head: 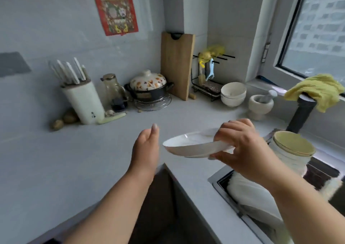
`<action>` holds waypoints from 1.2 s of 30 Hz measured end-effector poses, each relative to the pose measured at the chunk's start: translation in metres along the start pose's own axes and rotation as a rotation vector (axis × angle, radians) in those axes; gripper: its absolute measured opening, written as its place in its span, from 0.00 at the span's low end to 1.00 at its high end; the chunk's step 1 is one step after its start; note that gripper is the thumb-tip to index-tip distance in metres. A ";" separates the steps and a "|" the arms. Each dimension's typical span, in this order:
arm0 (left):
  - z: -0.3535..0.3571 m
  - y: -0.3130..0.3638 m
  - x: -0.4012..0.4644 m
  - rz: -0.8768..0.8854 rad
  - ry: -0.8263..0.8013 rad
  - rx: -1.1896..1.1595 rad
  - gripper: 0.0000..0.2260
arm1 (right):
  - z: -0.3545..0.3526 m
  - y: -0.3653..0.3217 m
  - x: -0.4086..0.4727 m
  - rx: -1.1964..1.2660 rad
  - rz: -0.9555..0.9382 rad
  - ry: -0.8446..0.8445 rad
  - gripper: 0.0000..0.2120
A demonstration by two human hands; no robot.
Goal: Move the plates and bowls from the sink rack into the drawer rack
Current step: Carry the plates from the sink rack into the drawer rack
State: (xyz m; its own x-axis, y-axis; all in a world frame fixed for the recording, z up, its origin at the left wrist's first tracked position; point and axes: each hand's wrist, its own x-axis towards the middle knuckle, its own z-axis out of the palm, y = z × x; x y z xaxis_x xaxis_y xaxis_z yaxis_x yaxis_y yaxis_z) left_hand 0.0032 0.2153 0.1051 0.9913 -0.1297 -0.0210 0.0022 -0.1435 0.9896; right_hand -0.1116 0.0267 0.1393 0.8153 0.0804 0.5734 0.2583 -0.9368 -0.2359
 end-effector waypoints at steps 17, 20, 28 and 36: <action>-0.406 -0.090 -0.253 -0.496 0.614 -0.743 0.10 | 0.152 -0.390 -0.008 0.828 -0.128 -0.336 0.13; -0.455 -0.111 -0.295 -0.518 0.777 -0.772 0.12 | 0.194 -0.450 -0.015 0.852 0.257 -0.498 0.12; -0.548 -0.168 -0.351 -0.605 0.996 -0.827 0.15 | 0.262 -0.574 -0.033 1.441 0.859 -1.271 0.12; -0.638 -0.240 -0.342 -0.785 1.137 -0.559 0.17 | 0.358 -0.652 -0.022 1.283 0.875 -1.378 0.09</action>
State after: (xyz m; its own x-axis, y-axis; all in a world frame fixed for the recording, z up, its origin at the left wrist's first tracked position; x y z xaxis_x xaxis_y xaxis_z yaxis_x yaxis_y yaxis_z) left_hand -0.2523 0.9197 -0.0351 0.2819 0.6538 -0.7022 0.3587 0.6070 0.7092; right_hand -0.1121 0.7575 -0.0003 0.5067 0.5610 -0.6546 -0.6879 -0.1946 -0.6993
